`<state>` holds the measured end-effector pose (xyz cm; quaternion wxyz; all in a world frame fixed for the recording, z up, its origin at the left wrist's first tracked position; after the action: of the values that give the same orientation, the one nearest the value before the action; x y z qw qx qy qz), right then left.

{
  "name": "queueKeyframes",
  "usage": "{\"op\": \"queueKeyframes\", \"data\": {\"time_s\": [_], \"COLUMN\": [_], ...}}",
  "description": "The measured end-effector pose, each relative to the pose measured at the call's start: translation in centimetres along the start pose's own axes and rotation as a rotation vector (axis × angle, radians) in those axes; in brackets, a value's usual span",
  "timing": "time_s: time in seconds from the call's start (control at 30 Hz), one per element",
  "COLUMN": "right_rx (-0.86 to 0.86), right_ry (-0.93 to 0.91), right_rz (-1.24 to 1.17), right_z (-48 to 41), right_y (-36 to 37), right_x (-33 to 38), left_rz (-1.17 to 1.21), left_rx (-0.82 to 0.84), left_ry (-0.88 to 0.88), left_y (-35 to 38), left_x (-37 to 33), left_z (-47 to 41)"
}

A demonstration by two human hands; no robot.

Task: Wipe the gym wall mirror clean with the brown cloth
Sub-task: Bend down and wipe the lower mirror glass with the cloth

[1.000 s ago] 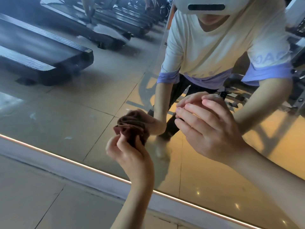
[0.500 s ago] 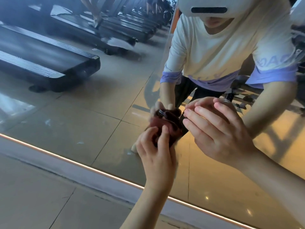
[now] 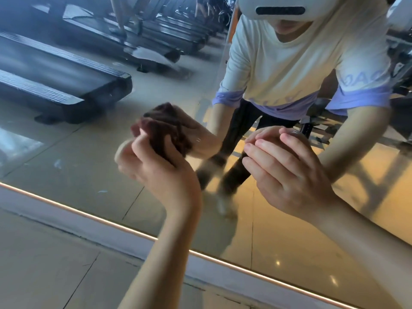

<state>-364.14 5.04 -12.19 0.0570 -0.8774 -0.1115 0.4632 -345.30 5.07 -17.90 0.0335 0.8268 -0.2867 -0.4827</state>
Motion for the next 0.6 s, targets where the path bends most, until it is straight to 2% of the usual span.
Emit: {"op": "queueKeyframes", "data": {"time_s": [0.03, 0.07, 0.13, 0.2, 0.27, 0.37, 0.43, 0.53, 0.6], "right_rx": [0.002, 0.002, 0.006, 0.010, 0.009, 0.009, 0.010, 0.020, 0.021], "right_ry": [-0.005, -0.009, -0.015, -0.013, -0.007, -0.017, -0.021, -0.027, -0.027], "right_rz": [0.000, 0.004, 0.014, 0.027, 0.042, 0.043, 0.044, 0.064, 0.080], "right_z": [0.0, 0.0, -0.1, -0.1, -0.2, -0.5, -0.4, -0.4, -0.4], "right_y": [0.0, 0.0, 0.0, -0.1, -0.1, -0.1, -0.1, 0.0, 0.0], "right_x": [0.0, 0.1, 0.0, 0.0, 0.0, 0.1, 0.1, 0.2, 0.2], "left_rz": [-0.035, -0.063, -0.086, -0.081, -0.060, -0.012, -0.032, -0.036, 0.005], "left_rx": [-0.009, 0.051, 0.248, 0.392, 0.357, 0.191, 0.222, 0.383, 0.295], "left_ry": [0.032, 0.095, 0.204, 0.238, 0.195, 0.067, 0.131, 0.255, 0.179], "left_y": [-0.2, -0.2, 0.2, 0.2, 0.4, 0.5, 0.8, 1.4, 1.3], "left_x": [-0.1, -0.4, -0.7, -0.9, -0.6, -1.0, -1.8, -2.6, -2.4], "left_z": [-0.2, 0.4, 3.3, 5.2, 4.3, 2.3, 3.3, 4.8, 3.0]}}
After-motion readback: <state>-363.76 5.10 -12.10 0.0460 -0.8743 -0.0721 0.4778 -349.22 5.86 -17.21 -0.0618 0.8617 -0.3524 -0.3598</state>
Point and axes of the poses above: each hand's wrist, its own z-axis away from the middle knuckle, its own y-axis out of the palm, x = y × z, the point moved 7 cm from there along -z, towards the middle knuckle, and after that the axes turned 15 degrees about z, right-handed, at the moved point
